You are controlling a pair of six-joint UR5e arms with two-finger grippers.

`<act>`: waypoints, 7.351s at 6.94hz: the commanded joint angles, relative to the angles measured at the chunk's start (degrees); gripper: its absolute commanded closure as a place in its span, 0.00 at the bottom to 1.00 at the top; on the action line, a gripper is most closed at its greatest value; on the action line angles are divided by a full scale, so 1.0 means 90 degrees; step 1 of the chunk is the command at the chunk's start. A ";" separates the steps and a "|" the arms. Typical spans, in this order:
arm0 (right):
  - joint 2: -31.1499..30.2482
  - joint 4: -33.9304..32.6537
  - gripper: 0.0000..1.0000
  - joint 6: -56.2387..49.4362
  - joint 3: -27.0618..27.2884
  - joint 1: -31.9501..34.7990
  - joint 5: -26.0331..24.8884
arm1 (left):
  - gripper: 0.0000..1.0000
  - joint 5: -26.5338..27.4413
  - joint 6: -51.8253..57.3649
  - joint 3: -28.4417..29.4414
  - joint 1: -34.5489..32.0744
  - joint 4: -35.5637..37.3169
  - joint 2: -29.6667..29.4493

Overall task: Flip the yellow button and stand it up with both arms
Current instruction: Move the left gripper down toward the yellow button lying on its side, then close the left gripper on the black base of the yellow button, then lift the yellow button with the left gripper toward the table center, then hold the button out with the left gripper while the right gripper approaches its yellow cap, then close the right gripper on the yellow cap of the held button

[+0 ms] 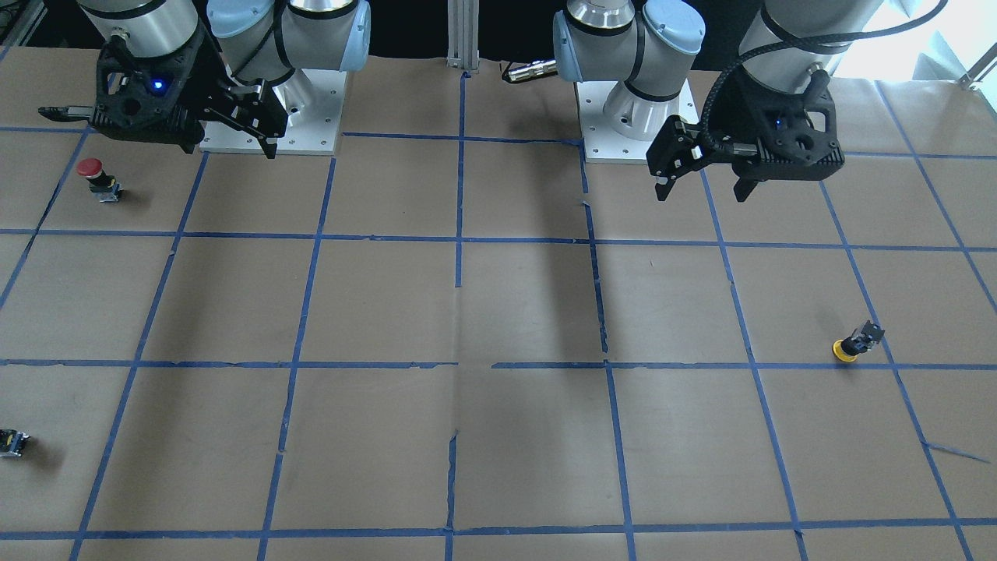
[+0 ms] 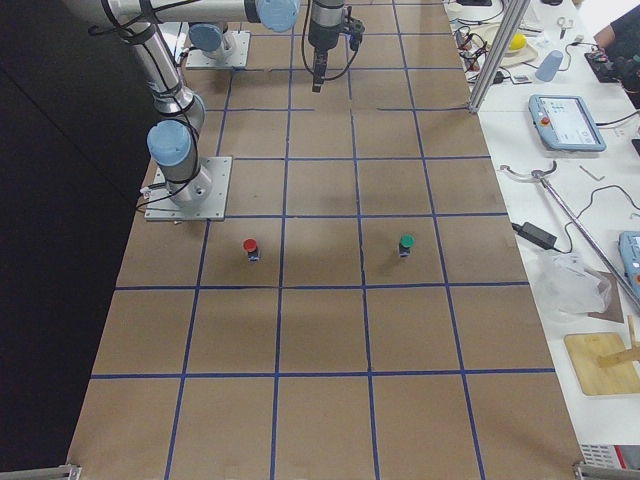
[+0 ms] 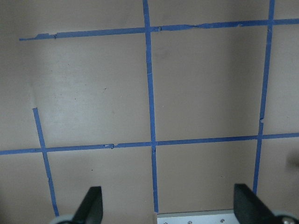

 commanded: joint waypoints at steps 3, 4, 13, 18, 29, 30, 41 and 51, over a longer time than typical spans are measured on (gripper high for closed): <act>0.0221 -0.0013 0.00 0.0049 -0.0269 -0.0091 -0.0023 | 0.00 -0.0017 0.3418 -0.0784 0.2119 0.0531 -0.0147; 0.0270 0.0007 0.00 0.0049 -0.0328 -0.0091 -0.0032 | 0.00 -0.0007 0.4306 -0.1057 0.2598 0.1047 -0.0419; 0.0280 -0.0023 0.00 0.0059 -0.0378 -0.0092 -0.0091 | 0.16 0.0420 0.7810 -0.1489 0.3746 0.4011 -0.2619; 0.0280 -0.0022 0.00 0.0059 -0.0349 -0.0091 -0.0042 | 0.84 0.0200 0.8231 -0.1363 0.3736 0.4031 -0.2600; 0.0494 0.0153 0.00 0.4157 -0.0554 -0.0160 0.2601 | 0.88 -0.6730 0.5643 -0.1722 0.1202 -0.3877 0.0093; 0.0533 0.0134 0.00 0.4460 -0.0525 -0.0169 0.2885 | 0.88 -0.7596 0.5672 -0.2207 0.0810 -0.3947 0.0357; 0.0465 0.0524 0.00 0.5791 0.0138 -0.0043 0.5465 | 0.89 -0.9450 0.5936 -0.2789 0.0367 -0.3743 0.0545; 0.0563 0.0524 0.86 0.5918 0.0257 0.0221 0.5954 | 0.88 -0.9431 0.5946 -0.2818 0.0367 -0.3753 0.0604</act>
